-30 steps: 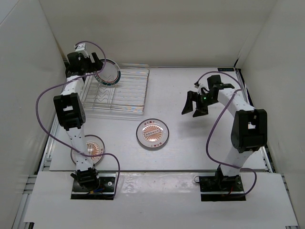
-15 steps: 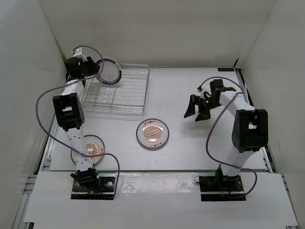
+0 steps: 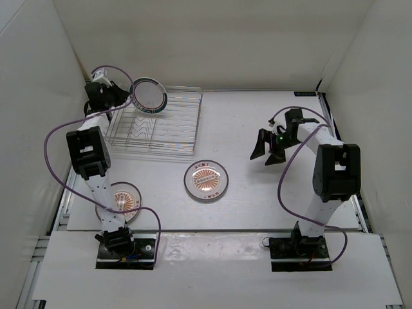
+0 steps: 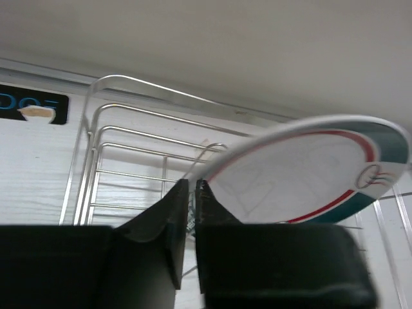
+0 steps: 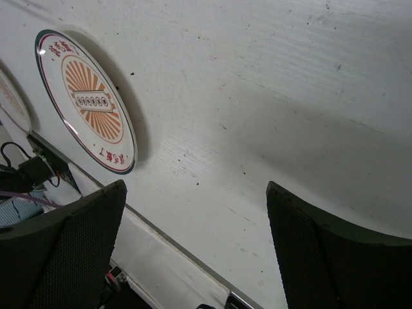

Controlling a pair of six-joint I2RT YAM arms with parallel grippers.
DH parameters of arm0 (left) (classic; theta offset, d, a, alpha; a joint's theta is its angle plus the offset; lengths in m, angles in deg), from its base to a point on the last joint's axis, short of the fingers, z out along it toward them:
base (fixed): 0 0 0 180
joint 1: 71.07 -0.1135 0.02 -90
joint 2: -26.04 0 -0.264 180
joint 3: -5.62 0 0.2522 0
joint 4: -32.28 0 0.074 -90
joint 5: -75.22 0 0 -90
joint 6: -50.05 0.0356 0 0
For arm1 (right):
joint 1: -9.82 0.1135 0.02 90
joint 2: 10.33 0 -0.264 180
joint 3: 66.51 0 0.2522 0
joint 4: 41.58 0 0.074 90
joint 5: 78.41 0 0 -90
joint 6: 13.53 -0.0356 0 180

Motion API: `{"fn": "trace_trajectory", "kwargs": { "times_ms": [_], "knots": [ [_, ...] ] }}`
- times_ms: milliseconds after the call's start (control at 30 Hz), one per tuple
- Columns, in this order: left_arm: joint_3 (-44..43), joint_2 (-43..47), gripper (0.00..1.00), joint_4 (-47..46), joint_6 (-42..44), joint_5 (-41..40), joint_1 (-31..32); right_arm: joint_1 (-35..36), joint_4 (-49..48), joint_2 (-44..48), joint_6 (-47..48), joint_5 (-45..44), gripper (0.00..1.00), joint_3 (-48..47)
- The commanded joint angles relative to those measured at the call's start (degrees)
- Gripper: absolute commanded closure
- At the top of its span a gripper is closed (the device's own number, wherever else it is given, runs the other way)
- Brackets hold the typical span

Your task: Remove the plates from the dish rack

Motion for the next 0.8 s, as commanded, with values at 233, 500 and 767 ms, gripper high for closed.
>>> {"fn": "trace_trajectory", "kwargs": {
  "times_ms": [233, 500, 767],
  "knots": [
    [0.8, 5.9, 0.90, -8.3, -7.0, 8.1, -1.0, -1.2, -1.1, 0.8, -0.7, 1.6, 0.10, 0.3],
    [-0.6, 3.1, 0.31, -15.6, -10.0, 8.9, -3.1, -1.5, -1.2, 1.6, -0.9, 1.6, 0.10, 1.5],
    [-13.8, -4.3, 0.22, -6.6, -5.9, 11.7, -4.5, -1.5, 2.9, 0.1, -0.7, 2.6, 0.10, 0.2]
  ]
}}
